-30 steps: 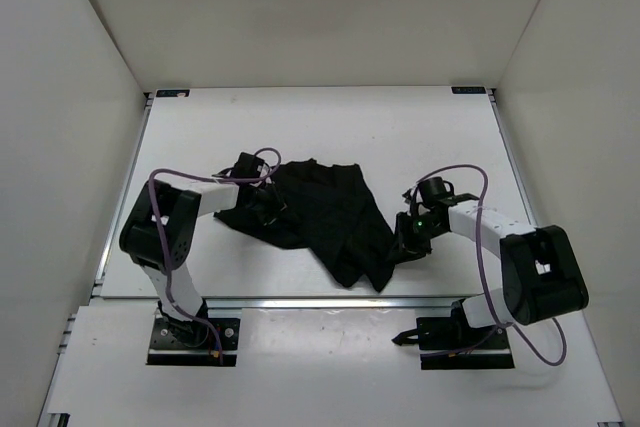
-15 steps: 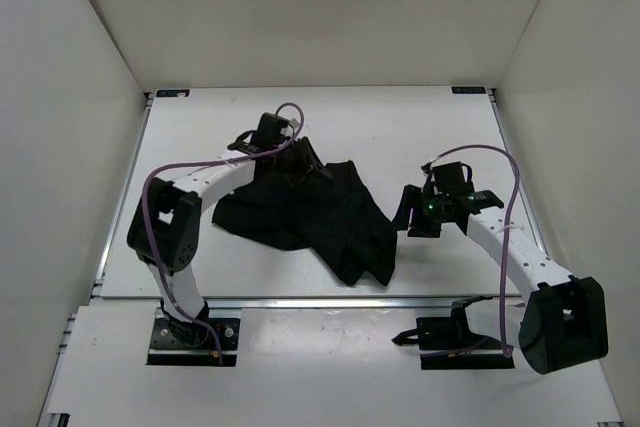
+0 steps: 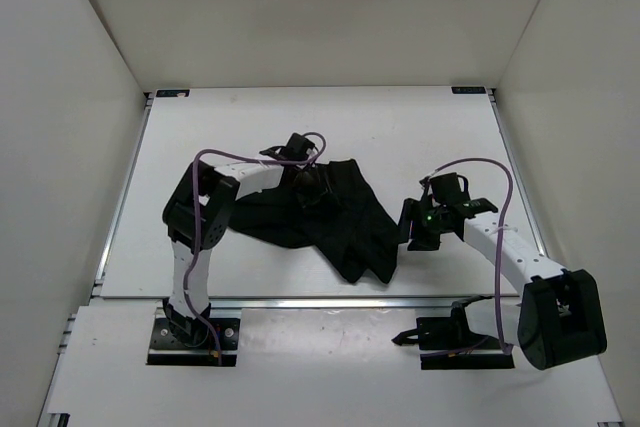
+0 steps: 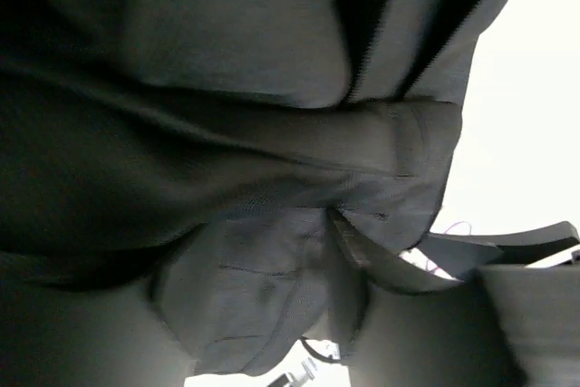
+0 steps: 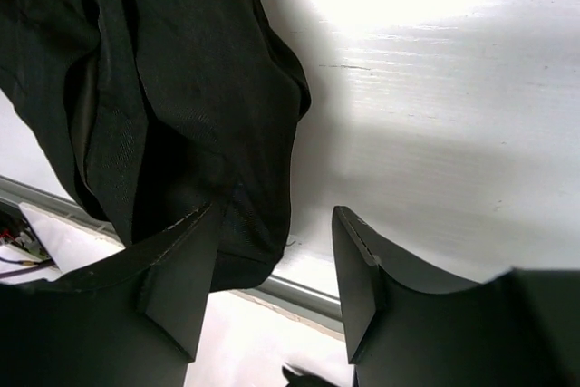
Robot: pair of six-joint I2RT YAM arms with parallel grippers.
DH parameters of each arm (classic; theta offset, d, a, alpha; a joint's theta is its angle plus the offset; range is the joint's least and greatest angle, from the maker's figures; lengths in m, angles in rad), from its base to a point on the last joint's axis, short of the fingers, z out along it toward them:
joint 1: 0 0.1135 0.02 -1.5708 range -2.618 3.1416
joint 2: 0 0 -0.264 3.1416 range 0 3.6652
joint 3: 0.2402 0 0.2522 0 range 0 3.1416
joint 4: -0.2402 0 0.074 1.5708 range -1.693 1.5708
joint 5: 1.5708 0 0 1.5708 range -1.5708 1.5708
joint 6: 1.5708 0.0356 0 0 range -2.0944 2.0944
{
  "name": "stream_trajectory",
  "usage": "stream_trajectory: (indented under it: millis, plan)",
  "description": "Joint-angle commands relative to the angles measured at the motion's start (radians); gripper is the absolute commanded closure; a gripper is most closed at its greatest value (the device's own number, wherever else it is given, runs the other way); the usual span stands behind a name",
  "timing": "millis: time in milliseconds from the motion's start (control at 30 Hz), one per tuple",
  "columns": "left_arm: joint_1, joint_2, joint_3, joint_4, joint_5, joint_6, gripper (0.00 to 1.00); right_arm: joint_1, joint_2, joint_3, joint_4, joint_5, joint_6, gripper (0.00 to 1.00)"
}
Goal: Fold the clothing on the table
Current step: Flatten the skirt out
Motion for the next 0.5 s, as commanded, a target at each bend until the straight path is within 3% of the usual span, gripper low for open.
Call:
stream_trajectory:
  millis: [0,67,100,133,233,267,300,333,467]
  plan:
    - [-0.002,0.039,0.019,0.003,-0.056,-0.001,0.44,-0.012,0.009,-0.021,0.051,-0.02,-0.018,0.5]
    - [0.001,0.05,-0.011,0.038,-0.032,-0.004,0.72,-0.005,0.04,-0.021,0.056,-0.03,-0.024,0.5]
    - [-0.001,0.045,-0.034,0.072,-0.024,-0.007,0.92,0.007,0.057,-0.029,0.073,-0.029,-0.035,0.49]
    - [0.01,0.045,-0.063,0.093,-0.013,-0.016,1.0,0.026,0.068,-0.04,0.079,-0.03,-0.035,0.48]
    - [0.004,0.027,-0.099,0.146,0.005,-0.025,1.0,0.047,0.135,-0.061,0.151,-0.064,-0.037,0.52]
    - [0.005,0.013,-0.105,0.162,0.016,-0.032,1.0,0.051,0.161,-0.058,0.171,-0.072,-0.052,0.66]
    - [0.013,0.001,-0.112,0.185,0.021,-0.033,1.0,0.052,0.184,-0.046,0.18,-0.078,-0.058,0.92]
    - [0.021,-0.016,-0.1,0.205,0.027,-0.036,1.0,0.046,0.189,-0.025,0.183,-0.101,-0.072,0.98]
    - [0.103,-0.03,0.086,0.148,0.053,-0.032,1.0,-0.005,0.244,0.184,0.157,-0.164,-0.092,1.0]
